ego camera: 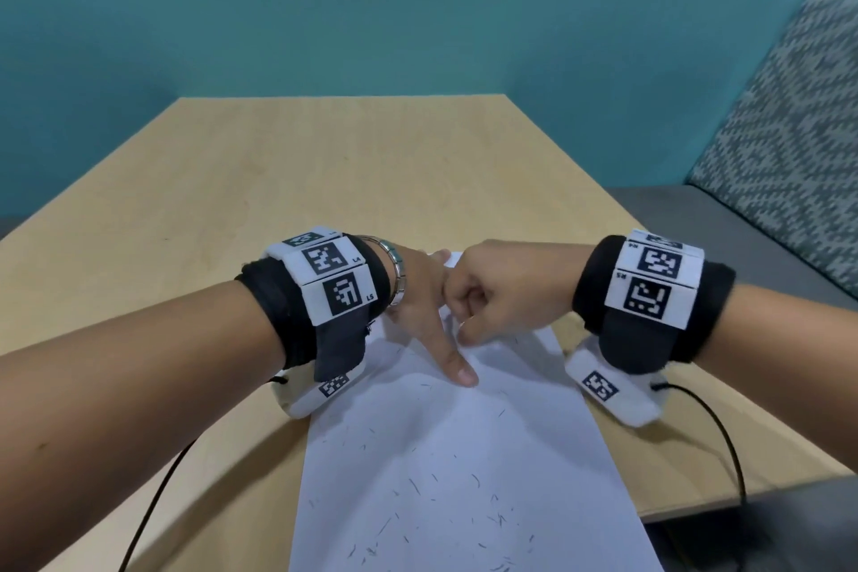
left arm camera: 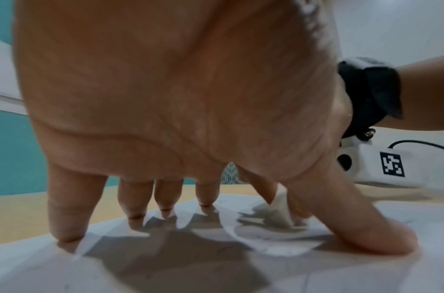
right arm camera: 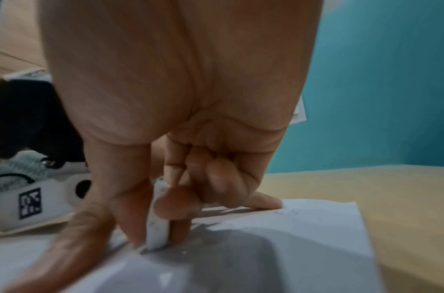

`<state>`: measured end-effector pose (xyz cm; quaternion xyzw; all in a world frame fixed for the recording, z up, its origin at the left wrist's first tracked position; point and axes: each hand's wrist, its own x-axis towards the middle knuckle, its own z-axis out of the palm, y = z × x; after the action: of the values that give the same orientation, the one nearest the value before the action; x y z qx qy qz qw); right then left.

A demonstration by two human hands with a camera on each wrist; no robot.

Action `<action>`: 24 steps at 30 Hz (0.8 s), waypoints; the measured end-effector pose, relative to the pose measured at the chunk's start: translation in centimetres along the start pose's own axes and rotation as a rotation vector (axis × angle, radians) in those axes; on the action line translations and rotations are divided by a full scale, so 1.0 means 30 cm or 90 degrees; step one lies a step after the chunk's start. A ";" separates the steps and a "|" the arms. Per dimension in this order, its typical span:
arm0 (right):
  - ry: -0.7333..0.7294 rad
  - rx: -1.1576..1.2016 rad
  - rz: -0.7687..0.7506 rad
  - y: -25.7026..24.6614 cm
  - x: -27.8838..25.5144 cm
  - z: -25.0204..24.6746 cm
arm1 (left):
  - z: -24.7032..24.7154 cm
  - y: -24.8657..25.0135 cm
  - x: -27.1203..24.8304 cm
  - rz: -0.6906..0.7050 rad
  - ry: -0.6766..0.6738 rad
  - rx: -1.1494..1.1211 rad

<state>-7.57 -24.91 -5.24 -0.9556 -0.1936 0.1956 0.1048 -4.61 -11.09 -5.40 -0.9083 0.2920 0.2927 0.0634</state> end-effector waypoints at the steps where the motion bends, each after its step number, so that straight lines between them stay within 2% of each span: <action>1: 0.013 -0.018 0.005 0.011 0.005 -0.007 | 0.003 -0.002 0.002 -0.006 -0.005 0.001; 5: 0.098 -0.044 0.087 0.076 0.036 -0.050 | 0.001 -0.012 0.015 -0.046 -0.021 0.023; 9: -0.041 0.028 0.016 0.022 -0.019 -0.001 | 0.000 -0.015 0.013 -0.014 -0.021 0.002; 10: -0.042 0.023 0.018 0.029 -0.023 -0.003 | 0.001 -0.013 0.014 -0.018 -0.022 0.003; 13: 0.078 -0.027 0.077 0.098 0.007 -0.047 | 0.001 -0.010 0.018 -0.046 -0.020 0.023; 15: 0.099 -0.004 0.087 0.101 0.011 -0.045 | 0.003 -0.013 0.022 -0.047 -0.017 0.020; 19: -0.026 0.083 0.015 0.037 -0.036 0.016 | 0.001 -0.013 0.017 -0.016 -0.011 -0.001; 24: 0.082 0.003 0.098 0.122 -0.002 -0.055 | -0.007 -0.006 0.019 -0.051 -0.025 0.033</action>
<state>-5.73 -28.46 -4.75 -0.9781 -0.1121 0.1414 0.1039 -4.04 -11.29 -5.56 -0.9115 0.2613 0.3001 0.1043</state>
